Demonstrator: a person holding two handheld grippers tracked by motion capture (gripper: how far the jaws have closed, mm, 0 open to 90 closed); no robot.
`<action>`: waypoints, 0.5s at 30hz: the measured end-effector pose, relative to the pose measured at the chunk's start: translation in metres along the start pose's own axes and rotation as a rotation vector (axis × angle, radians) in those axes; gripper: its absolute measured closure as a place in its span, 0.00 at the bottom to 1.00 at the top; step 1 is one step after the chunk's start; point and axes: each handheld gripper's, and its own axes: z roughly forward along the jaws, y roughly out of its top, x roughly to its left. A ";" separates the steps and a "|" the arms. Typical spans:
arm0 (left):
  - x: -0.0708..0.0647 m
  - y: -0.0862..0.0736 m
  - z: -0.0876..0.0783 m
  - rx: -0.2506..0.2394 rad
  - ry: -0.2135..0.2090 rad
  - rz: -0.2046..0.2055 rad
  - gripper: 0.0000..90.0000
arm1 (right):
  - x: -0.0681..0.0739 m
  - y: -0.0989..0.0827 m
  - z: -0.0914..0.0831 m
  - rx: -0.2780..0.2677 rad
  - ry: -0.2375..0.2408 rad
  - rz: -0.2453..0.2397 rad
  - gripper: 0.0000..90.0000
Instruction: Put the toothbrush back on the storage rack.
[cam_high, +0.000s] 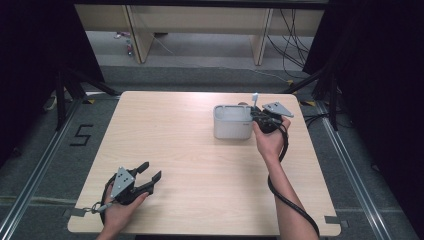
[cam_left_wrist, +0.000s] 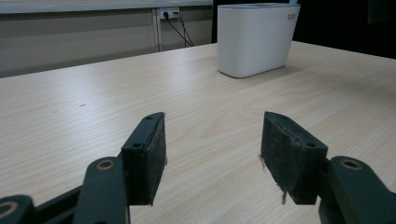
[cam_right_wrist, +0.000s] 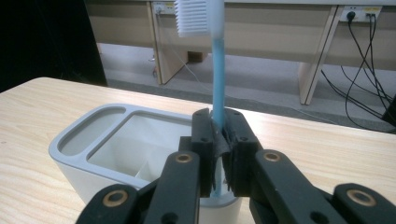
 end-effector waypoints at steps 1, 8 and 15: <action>0.000 0.000 0.000 0.000 0.000 0.000 0.44 | 0.000 0.000 0.000 0.000 0.000 0.000 0.93; 0.000 0.000 0.001 -0.012 -0.006 0.001 0.44 | 0.001 -0.004 0.002 0.015 0.001 0.022 0.93; 0.000 0.000 0.001 -0.011 -0.007 0.002 0.44 | -0.003 -0.010 0.005 0.032 -0.005 0.009 0.93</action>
